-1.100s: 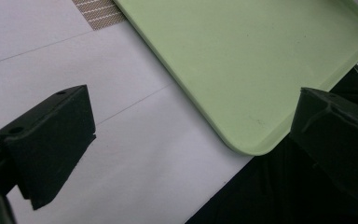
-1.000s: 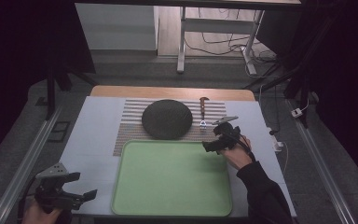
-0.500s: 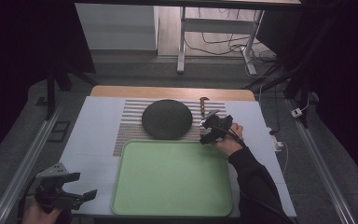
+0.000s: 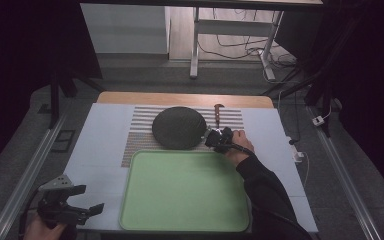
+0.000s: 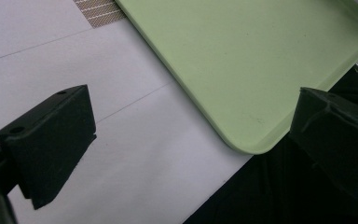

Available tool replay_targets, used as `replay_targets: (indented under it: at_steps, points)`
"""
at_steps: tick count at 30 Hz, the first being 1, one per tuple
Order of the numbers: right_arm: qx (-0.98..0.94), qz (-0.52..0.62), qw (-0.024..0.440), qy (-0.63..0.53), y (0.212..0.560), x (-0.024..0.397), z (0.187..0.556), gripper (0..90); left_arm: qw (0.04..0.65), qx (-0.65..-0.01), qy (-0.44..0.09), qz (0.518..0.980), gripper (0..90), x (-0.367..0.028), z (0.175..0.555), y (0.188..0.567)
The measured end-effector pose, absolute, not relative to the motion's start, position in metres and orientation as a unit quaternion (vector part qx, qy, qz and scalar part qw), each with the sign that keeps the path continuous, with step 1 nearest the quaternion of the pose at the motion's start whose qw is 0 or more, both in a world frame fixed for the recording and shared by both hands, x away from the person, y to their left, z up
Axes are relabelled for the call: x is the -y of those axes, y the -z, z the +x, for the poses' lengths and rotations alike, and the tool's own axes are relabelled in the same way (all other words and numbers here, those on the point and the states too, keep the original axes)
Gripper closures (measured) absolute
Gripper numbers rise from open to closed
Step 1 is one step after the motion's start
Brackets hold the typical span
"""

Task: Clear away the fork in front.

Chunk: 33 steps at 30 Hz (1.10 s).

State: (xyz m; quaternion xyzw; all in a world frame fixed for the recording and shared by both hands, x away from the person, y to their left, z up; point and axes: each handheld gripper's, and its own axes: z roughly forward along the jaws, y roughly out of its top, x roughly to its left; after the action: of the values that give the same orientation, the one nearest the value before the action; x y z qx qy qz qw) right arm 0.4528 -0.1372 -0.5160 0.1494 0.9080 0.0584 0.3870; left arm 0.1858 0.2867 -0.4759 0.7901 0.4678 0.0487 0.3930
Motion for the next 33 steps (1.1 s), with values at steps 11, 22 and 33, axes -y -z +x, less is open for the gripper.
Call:
replay_targets:
  at_steps: [11,22,33]
  points:
    - [-0.903,0.078,0.422,-0.018,0.528,0.132,0.447,89.4,0.392,-0.467,-0.049,0.791,0.2,-0.286,0.186,0.476]
    - [-0.905,0.100,0.410,-0.059,0.506,0.141,0.443,90.0,0.389,-0.465,-0.050,0.794,0.1,-0.286,0.186,0.476]
    - [-0.898,0.160,0.380,-0.157,0.473,0.157,0.425,90.0,0.388,-0.463,-0.053,0.795,0.1,-0.285,0.185,0.475]
